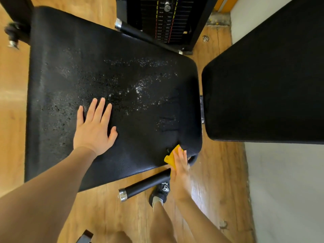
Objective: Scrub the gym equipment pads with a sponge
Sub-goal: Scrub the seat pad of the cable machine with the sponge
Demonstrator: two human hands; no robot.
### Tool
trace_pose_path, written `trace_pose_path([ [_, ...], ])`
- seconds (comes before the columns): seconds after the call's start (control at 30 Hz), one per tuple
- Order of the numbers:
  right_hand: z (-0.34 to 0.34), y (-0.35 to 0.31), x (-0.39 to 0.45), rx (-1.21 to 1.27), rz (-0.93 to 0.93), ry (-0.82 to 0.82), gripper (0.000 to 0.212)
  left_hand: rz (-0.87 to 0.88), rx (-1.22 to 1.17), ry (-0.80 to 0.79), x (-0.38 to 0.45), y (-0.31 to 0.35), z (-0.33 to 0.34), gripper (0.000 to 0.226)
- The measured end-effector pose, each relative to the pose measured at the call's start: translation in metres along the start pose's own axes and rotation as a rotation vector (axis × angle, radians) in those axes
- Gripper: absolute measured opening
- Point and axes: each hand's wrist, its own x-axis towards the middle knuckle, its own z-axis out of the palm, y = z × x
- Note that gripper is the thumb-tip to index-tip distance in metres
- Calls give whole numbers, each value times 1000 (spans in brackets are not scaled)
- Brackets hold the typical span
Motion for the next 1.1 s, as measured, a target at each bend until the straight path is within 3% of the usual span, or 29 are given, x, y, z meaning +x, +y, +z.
trace_pose_path([
  [0.1, -18, -12, 6, 196, -47, -28, 74, -2, -7, 6, 0, -1, 1, 70],
  [0.17, -41, -25, 34, 198, -87, 38, 64, 2, -10, 3, 0, -1, 1, 71],
  [0.3, -76, -54, 127, 93, -144, 121, 49, 13, -15, 20, 0, -2, 2, 67],
  [0.53, -101, -92, 287, -249, -183, 15, 48, 16, -2, -3, 1, -4, 4, 70],
  [0.63, -102, -105, 323, -333, -164, -134, 49, 16, -1, 2, 1, -4, 4, 70],
  [0.7, -98, -109, 328, -357, -122, -197, 51, 19, 0, 5, 3, -3, 4, 70],
  [0.87, -81, -100, 285, -199, -83, -23, 56, 25, -12, 5, 2, -3, 4, 70],
  [1.1, -58, -47, 185, -199, -185, -24, 56, 23, -14, 1, 2, -2, 2, 70],
])
